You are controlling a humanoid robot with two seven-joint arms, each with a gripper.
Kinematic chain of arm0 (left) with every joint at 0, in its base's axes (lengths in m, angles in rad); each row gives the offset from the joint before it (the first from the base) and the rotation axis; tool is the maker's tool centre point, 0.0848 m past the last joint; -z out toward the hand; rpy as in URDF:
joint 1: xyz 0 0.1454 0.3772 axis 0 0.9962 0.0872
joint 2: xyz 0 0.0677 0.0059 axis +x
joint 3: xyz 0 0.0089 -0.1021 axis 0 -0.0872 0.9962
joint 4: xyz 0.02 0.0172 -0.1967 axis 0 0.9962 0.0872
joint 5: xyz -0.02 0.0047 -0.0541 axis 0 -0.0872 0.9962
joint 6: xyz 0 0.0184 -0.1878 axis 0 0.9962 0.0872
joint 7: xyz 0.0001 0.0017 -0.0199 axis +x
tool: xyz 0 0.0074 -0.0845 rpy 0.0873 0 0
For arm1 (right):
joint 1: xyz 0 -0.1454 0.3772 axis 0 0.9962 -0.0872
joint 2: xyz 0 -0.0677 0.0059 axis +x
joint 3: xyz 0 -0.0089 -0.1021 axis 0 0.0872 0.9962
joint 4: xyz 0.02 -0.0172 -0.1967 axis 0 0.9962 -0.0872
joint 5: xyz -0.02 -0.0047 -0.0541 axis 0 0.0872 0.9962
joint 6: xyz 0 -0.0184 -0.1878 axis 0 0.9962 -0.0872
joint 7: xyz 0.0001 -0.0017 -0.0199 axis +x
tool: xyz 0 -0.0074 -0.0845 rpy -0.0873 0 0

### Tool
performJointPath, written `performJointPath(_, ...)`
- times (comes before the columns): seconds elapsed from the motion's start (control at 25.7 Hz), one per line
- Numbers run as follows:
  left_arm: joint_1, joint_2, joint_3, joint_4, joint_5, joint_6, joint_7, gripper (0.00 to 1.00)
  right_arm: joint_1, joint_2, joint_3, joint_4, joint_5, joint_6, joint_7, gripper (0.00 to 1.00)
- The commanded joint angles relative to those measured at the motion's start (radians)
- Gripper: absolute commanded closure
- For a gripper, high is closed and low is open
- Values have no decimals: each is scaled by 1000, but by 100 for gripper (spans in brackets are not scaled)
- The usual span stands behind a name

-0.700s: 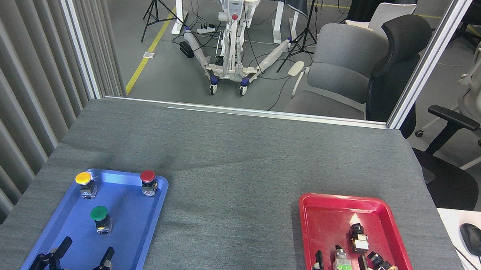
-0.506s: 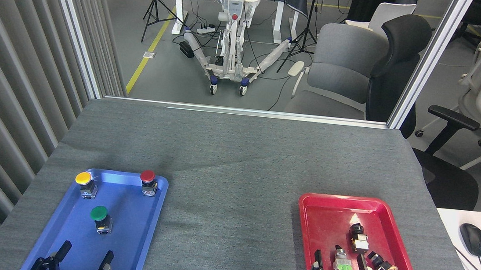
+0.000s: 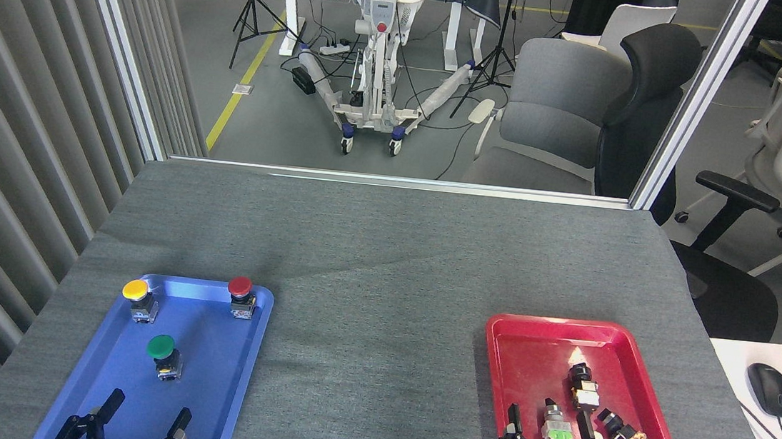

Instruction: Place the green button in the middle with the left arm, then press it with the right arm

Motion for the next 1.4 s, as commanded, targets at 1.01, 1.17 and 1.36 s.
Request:
performJointPath(1.01, -178, -50, -43, 239, -3, 21, 1, 8, -5, 24, 66, 20, 175, 116, -11, 0)
performJointPath(1.17, -208, -60, -49, 318, -3, 61, 1, 7, -11, 24, 66, 34, 172, 117, -11, 0)
performJointPath(1.36, -310, -104, -66, 483, -3, 90, 0, 6, -24, 21, 66, 33, 158, 113, -11, 0)
